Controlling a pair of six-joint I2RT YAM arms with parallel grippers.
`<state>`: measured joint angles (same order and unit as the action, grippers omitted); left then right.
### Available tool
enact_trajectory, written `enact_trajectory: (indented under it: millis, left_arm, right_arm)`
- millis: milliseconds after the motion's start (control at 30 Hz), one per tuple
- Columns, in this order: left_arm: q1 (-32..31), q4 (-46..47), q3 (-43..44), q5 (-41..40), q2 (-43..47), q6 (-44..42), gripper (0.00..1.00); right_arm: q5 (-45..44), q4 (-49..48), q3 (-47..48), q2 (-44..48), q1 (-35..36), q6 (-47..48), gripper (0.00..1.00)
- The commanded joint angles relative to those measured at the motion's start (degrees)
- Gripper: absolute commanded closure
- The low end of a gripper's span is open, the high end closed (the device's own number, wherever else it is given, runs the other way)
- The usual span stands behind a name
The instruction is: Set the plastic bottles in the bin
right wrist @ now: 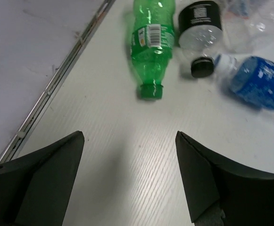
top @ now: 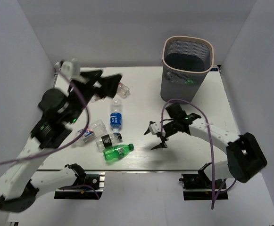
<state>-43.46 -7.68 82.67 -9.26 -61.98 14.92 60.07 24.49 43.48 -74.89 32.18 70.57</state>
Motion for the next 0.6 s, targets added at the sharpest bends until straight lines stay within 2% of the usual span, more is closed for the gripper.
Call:
enact_trajectory:
  millis: [0,67,100,200,267,400,567]
  left_arm:
    - [-0.04,-24.89,-9.97,-9.10,8.05,7.63,0.00]
    - [-0.04,-33.57,-14.63,-10.25,11.77,12.04,0.00]
    - [-0.04,-35.63,-15.95,-10.78,13.36,15.72,0.00]
    - [-0.04,-39.68,-20.17,-10.78,17.76,19.61,0.00]
    - [-0.04,-41.00,-20.71,-10.26,18.90,19.62,0.00]
    - [-0.04,-45.73,-20.71,-9.73,17.68,19.62,0.00]
    - [-0.04,-49.09,-18.78,-12.18,18.46,19.10,0.00]
  right_arm:
    - [-4.51,-5.86,4.76,-6.47,5.95,0.28,0.17]
    - [-6.80,-8.39,6.43,-9.03,10.25,-1.82,0.17]
    - [-7.94,-9.80,7.39,-12.87,12.18,-4.36,0.18]
    - [-13.04,-16.39,10.04,-18.41,15.71,-13.15,0.21]
    - [-16.56,-19.04,11.61,-21.07,16.68,-15.36,0.22]
    - [-19.02,-15.02,17.05,-27.57,18.96,-15.81,0.25]
    - [-21.05,-18.08,18.12,-30.92,21.69,-18.62,0.28]
